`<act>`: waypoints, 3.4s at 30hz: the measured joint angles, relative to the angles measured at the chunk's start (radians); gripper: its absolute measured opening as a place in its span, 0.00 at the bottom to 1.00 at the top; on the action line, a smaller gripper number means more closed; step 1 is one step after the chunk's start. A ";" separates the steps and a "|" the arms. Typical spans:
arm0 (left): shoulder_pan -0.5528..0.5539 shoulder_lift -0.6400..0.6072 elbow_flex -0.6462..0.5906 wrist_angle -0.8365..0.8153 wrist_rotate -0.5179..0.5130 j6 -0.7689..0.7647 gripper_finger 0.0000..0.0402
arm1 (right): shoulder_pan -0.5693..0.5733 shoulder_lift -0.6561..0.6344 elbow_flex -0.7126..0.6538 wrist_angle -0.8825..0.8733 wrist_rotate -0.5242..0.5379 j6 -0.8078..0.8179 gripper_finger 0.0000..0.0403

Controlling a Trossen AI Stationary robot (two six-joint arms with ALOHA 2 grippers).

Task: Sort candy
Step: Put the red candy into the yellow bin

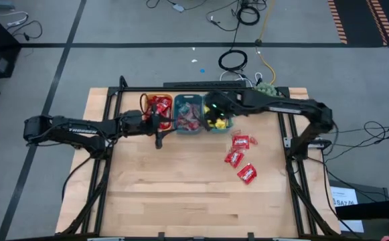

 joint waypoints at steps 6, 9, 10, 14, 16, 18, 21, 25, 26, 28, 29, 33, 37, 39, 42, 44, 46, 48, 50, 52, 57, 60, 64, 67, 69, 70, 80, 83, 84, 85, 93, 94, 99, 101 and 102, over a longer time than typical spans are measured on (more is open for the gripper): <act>-0.088 0.111 0.092 -0.001 -0.145 0.017 0.47 | 0.162 -0.166 0.000 -0.171 0.229 0.175 0.56; -0.135 0.208 0.175 -0.002 -0.183 0.017 0.47 | 0.272 -0.227 0.000 -0.226 0.263 0.305 0.55; -0.151 0.246 0.212 0.000 -0.183 0.017 0.47 | 0.314 -0.242 0.000 -0.242 0.271 0.345 0.54; -0.210 0.399 0.360 0.004 -0.180 0.017 0.47 | 0.473 -0.275 0.000 -0.290 0.323 0.491 0.54; -0.238 0.478 0.437 0.004 -0.162 0.017 0.47 | 0.544 -0.276 -0.001 -0.313 0.338 0.563 0.54; -0.266 0.557 0.517 0.009 -0.129 0.017 0.47 | 0.610 -0.275 -0.002 -0.339 0.339 0.637 0.54; -0.309 0.673 0.629 0.008 -0.060 0.002 0.47 | 0.701 -0.263 -0.002 -0.357 0.341 0.728 0.54; -0.356 0.830 0.786 0.009 -0.035 -0.083 0.47 | 0.805 -0.243 -0.002 -0.375 0.340 0.831 0.54; -0.364 0.866 0.825 0.003 -0.035 -0.110 0.47 | 0.830 -0.236 -0.002 -0.378 0.342 0.853 0.54; -0.373 0.946 0.907 0.001 -0.036 -0.159 0.47 | 0.874 -0.226 -0.002 -0.381 0.342 0.894 0.54; -0.377 0.983 0.946 0.004 -0.036 -0.173 0.47 | 0.896 -0.220 -0.002 -0.384 0.342 0.915 0.54; -0.386 1.133 1.100 0.007 -0.045 -0.199 0.47 | 0.975 -0.203 -0.002 -0.401 0.342 0.986 0.54; -0.397 1.281 1.260 0.001 -0.090 -0.186 0.47 | 1.040 -0.189 -0.002 -0.443 0.340 1.070 0.54; -0.397 1.349 1.337 0.004 -0.102 -0.188 0.47 | 1.071 -0.184 -0.002 -0.466 0.340 1.109 0.54; -0.397 1.445 1.436 0.007 -0.126 -0.192 0.47 | 1.115 -0.180 -0.002 -0.492 0.339 1.162 0.54; -0.392 1.503 1.485 0.007 -0.158 -0.192 0.47 | 1.139 -0.180 -0.002 -0.501 0.340 1.194 0.54; -0.384 1.553 1.513 0.006 -0.198 -0.192 0.47 | 1.159 -0.180 -0.002 -0.503 0.340 1.217 0.54; -0.376 1.590 1.523 -0.025 -0.204 -0.231 0.47 | 1.178 -0.180 -0.002 -0.503 0.340 1.233 0.54; -0.369 1.594 1.549 -0.184 -0.187 -0.334 0.47 | 1.192 -0.180 -0.002 -0.503 0.341 1.251 0.54; -0.366 1.592 1.564 -0.355 -0.178 -0.407 0.47 | 1.207 -0.180 -0.002 -0.503 0.352 1.269 0.54; -0.381 1.578 1.566 -0.460 -0.178 -0.363 0.31 | 1.238 -0.179 -0.002 -0.505 0.448 1.273 0.54; -0.397 1.561 1.590 -0.503 -0.194 -0.342 0.13 | 1.241 -0.179 -0.002 -0.514 0.491 1.278 0.54; -0.406 1.488 1.597 -0.556 -0.178 -0.359 0.07 | 1.241 -0.162 -0.014 -0.553 0.496 1.321 0.54; -0.406 1.404 1.590 -0.637 -0.166 -0.322 0.07 | 1.241 -0.146 -0.049 -0.554 0.491 1.367 0.54; -0.404 1.336 1.591 -0.683 -0.176 -0.271 0.06 | 1.241 -0.135 -0.071 -0.549 0.489 1.397 0.54; -0.401 1.300 1.595 -0.704 -0.186 -0.251 0.06 | 1.241 -0.131 -0.078 -0.543 0.489 1.409 0.54; -0.292 0.950 1.257 -0.667 -0.153 -0.209 0.05 | 1.223 -0.046 -0.091 -0.530 0.490 1.458 0.54; -0.248 0.802 1.045 -0.564 -0.150 -0.215 0.05 | 1.200 -0.002 -0.091 -0.530 0.490 1.460 0.54; -0.231 0.754 0.970 -0.542 -0.147 -0.217 0.05 | 1.191 0.014 -0.091 -0.530 0.490 1.465 0.54; -0.214 0.702 0.895 -0.524 -0.147 -0.218 0.04 | 1.182 0.029 -0.091 -0.531 0.489 1.475 0.54; -0.067 0.268 0.439 -0.429 -0.192 -0.245 0.04 | 1.099 0.105 -0.091 -0.530 0.488 1.545 0.54; -0.047 0.219 0.403 -0.425 -0.196 -0.245 0.04 | 1.088 0.110 -0.095 -0.523 0.489 1.553 0.54; 0.053 0.003 0.249 -0.438 -0.176 -0.228 0.04 | 1.017 0.108 -0.174 -0.355 0.489 1.519 0.54; 0.095 -0.072 0.208 -0.488 -0.169 -0.205 0.04 | 0.980 0.106 -0.212 -0.253 0.488 1.459 0.54; 0.121 -0.108 0.189 -0.494 -0.169 -0.193 0.04 | 0.961 0.105 -0.228 -0.199 0.489 1.424 0.54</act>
